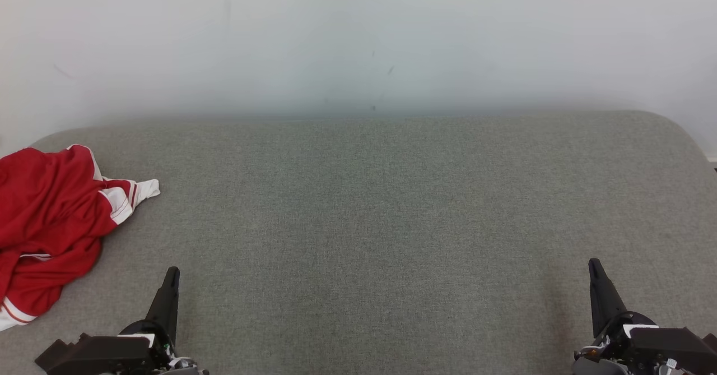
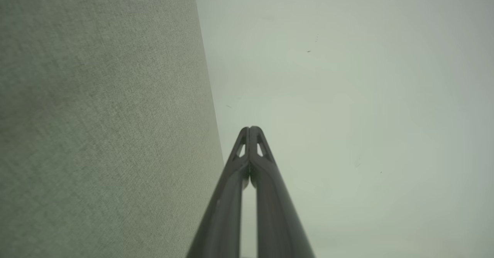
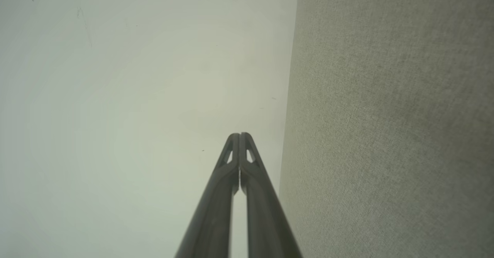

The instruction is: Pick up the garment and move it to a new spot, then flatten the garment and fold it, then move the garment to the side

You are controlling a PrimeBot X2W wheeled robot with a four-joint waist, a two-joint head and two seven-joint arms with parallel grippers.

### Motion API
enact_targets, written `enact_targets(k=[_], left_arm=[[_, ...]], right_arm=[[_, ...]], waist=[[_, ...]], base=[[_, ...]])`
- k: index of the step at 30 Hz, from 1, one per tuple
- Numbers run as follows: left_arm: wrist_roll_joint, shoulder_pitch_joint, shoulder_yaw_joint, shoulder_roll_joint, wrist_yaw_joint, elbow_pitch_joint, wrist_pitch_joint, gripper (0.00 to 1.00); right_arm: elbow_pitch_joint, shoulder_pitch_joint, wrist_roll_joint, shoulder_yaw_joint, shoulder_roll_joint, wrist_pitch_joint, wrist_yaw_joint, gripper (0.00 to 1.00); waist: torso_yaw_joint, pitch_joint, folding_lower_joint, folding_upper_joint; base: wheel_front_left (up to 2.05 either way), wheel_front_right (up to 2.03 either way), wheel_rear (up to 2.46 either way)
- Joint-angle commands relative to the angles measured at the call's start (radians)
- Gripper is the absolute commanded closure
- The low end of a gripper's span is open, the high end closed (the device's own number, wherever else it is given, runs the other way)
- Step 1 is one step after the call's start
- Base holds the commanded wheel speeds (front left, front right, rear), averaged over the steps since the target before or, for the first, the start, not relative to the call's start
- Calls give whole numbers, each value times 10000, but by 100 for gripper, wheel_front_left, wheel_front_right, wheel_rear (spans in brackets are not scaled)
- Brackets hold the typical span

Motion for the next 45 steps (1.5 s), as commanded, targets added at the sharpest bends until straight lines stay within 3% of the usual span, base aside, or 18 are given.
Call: enact_targets(k=[1, 45], left_arm=[[-59, -89, 17, 27, -30, 0, 5, 100], [-59, -89, 17, 27, -30, 0, 4, 100]], right_arm=[[-29, -92, -1, -8, -21, 16, 12, 100], [-29, -92, -1, -8, -21, 16, 12, 100]], waist=[[0, 0, 0, 0], [0, 0, 0, 0]], base=[[0, 0, 0], [0, 0, 0]])
